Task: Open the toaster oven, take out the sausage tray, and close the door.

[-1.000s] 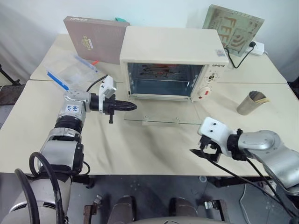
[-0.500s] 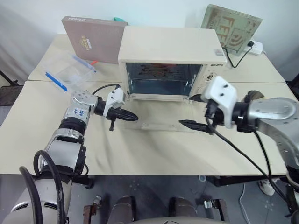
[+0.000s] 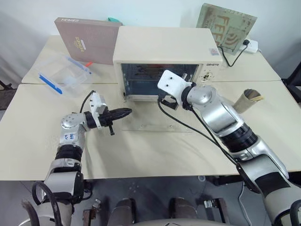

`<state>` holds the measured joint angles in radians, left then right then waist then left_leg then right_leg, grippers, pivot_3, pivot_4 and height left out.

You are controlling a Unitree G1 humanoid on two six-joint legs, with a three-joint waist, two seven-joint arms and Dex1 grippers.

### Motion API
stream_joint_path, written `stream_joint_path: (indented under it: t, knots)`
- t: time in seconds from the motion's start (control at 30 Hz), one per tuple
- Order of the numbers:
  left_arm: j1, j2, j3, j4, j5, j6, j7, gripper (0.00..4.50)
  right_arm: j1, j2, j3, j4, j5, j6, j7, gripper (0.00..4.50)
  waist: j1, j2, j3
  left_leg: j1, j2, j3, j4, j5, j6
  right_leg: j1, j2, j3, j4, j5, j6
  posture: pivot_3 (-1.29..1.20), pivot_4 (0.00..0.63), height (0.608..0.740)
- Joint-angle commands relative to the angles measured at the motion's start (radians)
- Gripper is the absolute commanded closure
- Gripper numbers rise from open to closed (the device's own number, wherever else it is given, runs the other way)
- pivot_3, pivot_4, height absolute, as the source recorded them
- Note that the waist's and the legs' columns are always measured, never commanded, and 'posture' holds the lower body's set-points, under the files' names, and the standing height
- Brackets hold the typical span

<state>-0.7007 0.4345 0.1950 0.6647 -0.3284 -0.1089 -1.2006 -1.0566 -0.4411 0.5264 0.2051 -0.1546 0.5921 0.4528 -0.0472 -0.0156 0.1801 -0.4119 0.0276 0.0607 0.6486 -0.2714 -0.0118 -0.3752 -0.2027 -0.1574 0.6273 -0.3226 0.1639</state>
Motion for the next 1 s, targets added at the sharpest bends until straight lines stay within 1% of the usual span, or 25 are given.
stream_joint_path:
  t: [0.03,0.1,0.17,0.37,0.4,0.43,0.6,0.67,0.73,0.8,0.83,0.87,0.9,1.0]
  knots:
    - [0.122,-0.003,0.063,-0.229,-0.111,0.091,0.069,4.49,-0.088,0.056,0.041,0.192,-0.136,-0.174,-0.091,0.0,-0.013,0.0,0.0,0.001,0.0,0.0,-0.001,0.0,0.0,0.0,0.0,0.0,0.0,0.0,0.0,0.0,0.15,0.74]
    - [0.203,0.001,0.082,-0.36,-0.169,0.166,0.096,4.49,-0.12,0.1,0.049,0.303,-0.171,-0.227,-0.113,0.0,-0.022,0.0,0.0,0.001,0.0,0.0,-0.002,0.0,-0.001,0.0,0.0,0.0,0.0,0.0,0.0,0.0,0.15,0.74]
    - [0.26,0.008,0.093,-0.449,-0.206,0.221,0.128,4.49,-0.137,0.127,0.062,0.377,-0.206,-0.292,-0.12,0.0,-0.031,0.0,0.0,0.002,0.001,0.0,-0.003,0.0,-0.001,0.0,0.0,0.0,0.0,0.0,0.0,0.0,0.15,0.74]
    - [0.341,0.022,0.121,-0.563,-0.239,0.271,0.201,4.49,-0.184,0.2,0.071,0.549,-0.31,-0.419,-0.177,0.0,-0.036,0.0,0.0,0.002,0.001,-0.001,-0.002,-0.001,-0.001,0.001,0.001,0.001,0.0,0.0,0.0,0.0,0.15,0.74]
    - [0.347,0.021,0.123,-0.574,-0.243,0.275,0.209,4.5,-0.189,0.206,0.073,0.566,-0.327,-0.426,-0.185,0.34,-0.036,0.0,0.0,0.002,0.001,-0.001,-0.002,0.0,-0.002,0.001,0.001,0.001,0.001,0.0,0.0,0.0,0.15,0.74]
    - [0.353,0.021,0.125,-0.583,-0.247,0.277,0.217,4.5,-0.193,0.211,0.076,0.582,-0.345,-0.433,-0.193,0.51,-0.036,0.0,0.0,0.002,0.001,-0.001,-0.003,0.0,-0.002,0.001,0.001,0.001,0.001,0.0,0.0,0.0,0.15,0.74]
    - [0.371,0.019,0.121,-0.612,-0.261,0.287,0.236,4.5,-0.222,0.239,0.076,0.679,-0.405,-0.453,-0.239,2.23,-0.035,0.0,0.0,0.002,0.001,-0.001,-0.003,-0.001,-0.002,0.001,0.001,0.001,0.0,0.0,0.0,0.0,0.15,0.74]
    - [0.378,0.017,0.12,-0.622,-0.27,0.296,0.242,4.5,-0.222,0.24,0.075,0.687,-0.423,-0.461,-0.244,3.01,-0.034,0.0,0.0,0.002,0.001,-0.001,-0.003,-0.001,-0.002,0.001,0.001,0.001,0.0,0.0,0.0,0.0,0.15,0.74]
    - [0.386,0.018,0.121,-0.633,-0.282,0.323,0.256,4.5,-0.213,0.237,0.071,0.672,-0.437,-0.457,-0.247,3.6,-0.036,0.0,0.0,0.003,0.001,-0.001,-0.003,-0.001,-0.002,0.001,0.001,0.001,0.001,0.0,0.0,0.0,0.15,0.74]
    - [0.385,0.022,0.126,-0.634,-0.284,0.352,0.294,4.5,-0.198,0.23,0.068,0.638,-0.453,-0.456,-0.254,4.3,-0.036,0.0,0.0,0.003,0.001,-0.001,-0.003,-0.001,-0.002,0.001,0.001,0.001,0.001,0.0,0.0,0.0,0.15,0.74]
    - [0.381,0.024,0.131,-0.632,-0.289,0.36,0.302,4.2,-0.188,0.226,0.066,0.615,-0.461,-0.451,-0.254,4.5,-0.035,0.0,0.0,0.003,0.001,-0.001,-0.003,-0.001,-0.002,0.001,0.001,0.001,0.001,0.0,0.0,0.0,0.15,0.74]
    - [0.379,0.026,0.139,-0.631,-0.3,0.372,0.308,4.1,-0.171,0.223,0.064,0.577,-0.471,-0.443,-0.252,4.5,-0.035,0.0,0.0,0.003,0.001,-0.001,-0.003,-0.001,-0.003,0.001,0.001,0.001,0.001,0.0,0.0,0.0,0.15,0.74]
    - [0.376,0.029,0.145,-0.63,-0.309,0.385,0.312,3.88,-0.154,0.219,0.063,0.538,-0.48,-0.432,-0.246,4.5,-0.035,0.0,0.0,0.003,0.001,-0.001,-0.003,-0.001,-0.003,0.001,0.001,0.001,0.0,0.0,0.0,0.0,0.15,0.74]
    - [0.373,0.04,0.151,-0.621,-0.305,0.38,0.313,3.01,-0.095,0.201,0.064,0.406,-0.513,-0.395,-0.221,4.5,-0.035,0.0,0.0,0.003,0.001,-0.001,-0.004,-0.001,-0.003,0.001,0.001,0.001,0.0,0.0,0.0,0.0,0.15,0.74]
